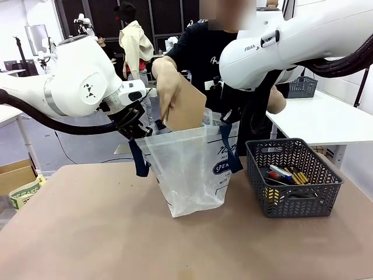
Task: Transfer purchased items from the store into the shopping bag.
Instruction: Move the Reusable shopping bag to the right side of the table.
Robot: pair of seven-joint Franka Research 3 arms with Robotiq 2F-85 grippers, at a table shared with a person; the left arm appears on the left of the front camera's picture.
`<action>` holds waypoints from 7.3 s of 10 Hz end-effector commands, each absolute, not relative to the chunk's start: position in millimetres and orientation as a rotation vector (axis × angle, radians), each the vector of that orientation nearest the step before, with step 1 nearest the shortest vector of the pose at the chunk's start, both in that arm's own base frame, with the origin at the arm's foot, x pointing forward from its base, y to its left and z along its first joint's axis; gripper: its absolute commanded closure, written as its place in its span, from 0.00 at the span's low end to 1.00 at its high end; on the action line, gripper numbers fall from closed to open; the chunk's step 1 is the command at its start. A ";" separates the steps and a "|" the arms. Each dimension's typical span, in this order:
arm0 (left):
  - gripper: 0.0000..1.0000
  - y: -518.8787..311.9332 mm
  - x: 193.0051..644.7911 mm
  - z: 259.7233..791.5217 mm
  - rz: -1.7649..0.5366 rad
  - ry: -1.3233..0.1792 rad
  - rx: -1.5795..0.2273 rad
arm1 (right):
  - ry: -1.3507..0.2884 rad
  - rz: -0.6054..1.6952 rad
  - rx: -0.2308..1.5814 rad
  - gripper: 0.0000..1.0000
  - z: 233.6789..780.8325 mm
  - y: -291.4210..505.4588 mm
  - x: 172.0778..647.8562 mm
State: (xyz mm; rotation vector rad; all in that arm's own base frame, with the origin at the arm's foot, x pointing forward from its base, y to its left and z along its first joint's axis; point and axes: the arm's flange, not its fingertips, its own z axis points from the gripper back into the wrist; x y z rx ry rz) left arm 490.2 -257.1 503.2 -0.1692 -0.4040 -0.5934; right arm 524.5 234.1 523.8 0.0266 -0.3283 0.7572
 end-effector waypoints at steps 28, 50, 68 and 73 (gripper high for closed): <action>1.00 -244.0 494.6 496.9 -0.558 -0.394 -0.179 | -0.318 0.740 0.038 1.00 520.2 228.7 527.6; 1.00 -244.0 494.6 496.9 -0.558 -0.394 -0.179 | -0.318 0.740 0.038 1.00 520.2 228.7 527.6; 1.00 -244.0 494.6 496.9 -0.558 -0.394 -0.179 | -0.318 0.740 0.038 1.00 520.2 228.7 527.6; 1.00 -244.0 494.6 496.9 -0.558 -0.394 -0.179 | -0.318 0.740 0.038 1.00 520.2 228.7 527.6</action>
